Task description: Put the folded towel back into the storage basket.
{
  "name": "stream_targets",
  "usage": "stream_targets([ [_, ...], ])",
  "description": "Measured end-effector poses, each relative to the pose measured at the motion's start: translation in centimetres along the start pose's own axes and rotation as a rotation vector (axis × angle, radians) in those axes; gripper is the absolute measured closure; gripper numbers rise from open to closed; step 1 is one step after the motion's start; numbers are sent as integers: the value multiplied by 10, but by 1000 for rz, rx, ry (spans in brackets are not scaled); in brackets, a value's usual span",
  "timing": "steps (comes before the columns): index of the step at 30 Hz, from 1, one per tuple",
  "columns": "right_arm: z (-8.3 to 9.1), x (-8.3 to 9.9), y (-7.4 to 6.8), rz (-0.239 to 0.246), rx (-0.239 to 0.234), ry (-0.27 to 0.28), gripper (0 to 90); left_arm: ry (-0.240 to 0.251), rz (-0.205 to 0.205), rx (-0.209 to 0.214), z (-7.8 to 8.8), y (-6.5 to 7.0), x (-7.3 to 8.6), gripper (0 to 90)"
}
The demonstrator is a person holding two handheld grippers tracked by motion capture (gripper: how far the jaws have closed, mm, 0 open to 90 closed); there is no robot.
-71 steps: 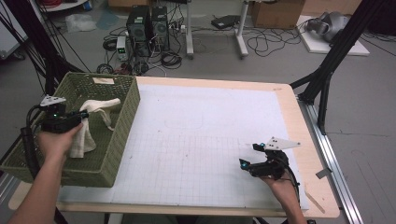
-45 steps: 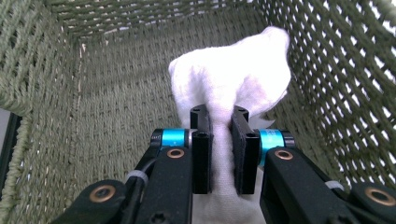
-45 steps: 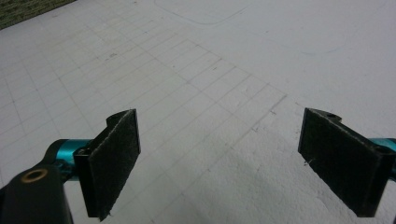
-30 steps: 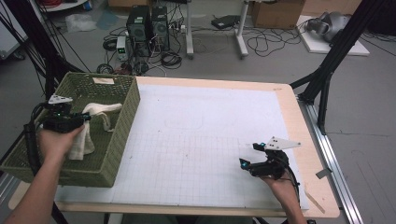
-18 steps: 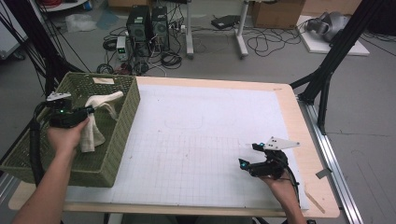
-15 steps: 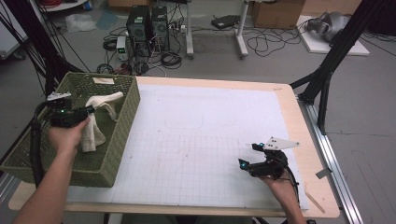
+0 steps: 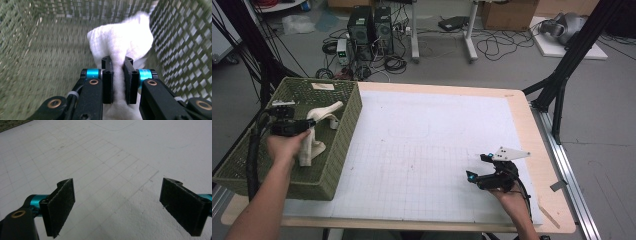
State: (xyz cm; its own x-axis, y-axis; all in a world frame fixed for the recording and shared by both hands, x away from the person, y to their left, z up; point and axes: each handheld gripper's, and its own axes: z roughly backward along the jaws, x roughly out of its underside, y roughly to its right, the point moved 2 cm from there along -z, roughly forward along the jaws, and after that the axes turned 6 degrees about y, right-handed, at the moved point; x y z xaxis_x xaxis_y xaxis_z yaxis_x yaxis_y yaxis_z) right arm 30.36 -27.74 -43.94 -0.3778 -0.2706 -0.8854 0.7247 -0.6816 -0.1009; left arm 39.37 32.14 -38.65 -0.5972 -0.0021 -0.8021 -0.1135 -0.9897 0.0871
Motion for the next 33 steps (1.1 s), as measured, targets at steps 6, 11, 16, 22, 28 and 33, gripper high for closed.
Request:
stream_targets([
  [6, 0, 0, 0, -1, 0, 1, 123, -124, -182, -5, 1, 10, -5, 803],
  [11, 1, 0, 0, -2, 1, 6, 123, -236, -283, -28, 2, 9, -1, 803],
  [16, -1, 0, -1, -1, -1, 0, 123, -270, -308, -18, 9, 9, -4, 803],
  [22, 1, -1, 0, -7, 3, 5, 123, -292, -324, 21, 11, 22, -13, 802],
  [28, 1, -1, 0, -4, 3, 9, 123, -311, -335, -10, 2, 18, -11, 793],
  [33, 1, -1, 0, 1, -1, 9, 122, -302, -310, -15, -7, 12, -10, 793],
])
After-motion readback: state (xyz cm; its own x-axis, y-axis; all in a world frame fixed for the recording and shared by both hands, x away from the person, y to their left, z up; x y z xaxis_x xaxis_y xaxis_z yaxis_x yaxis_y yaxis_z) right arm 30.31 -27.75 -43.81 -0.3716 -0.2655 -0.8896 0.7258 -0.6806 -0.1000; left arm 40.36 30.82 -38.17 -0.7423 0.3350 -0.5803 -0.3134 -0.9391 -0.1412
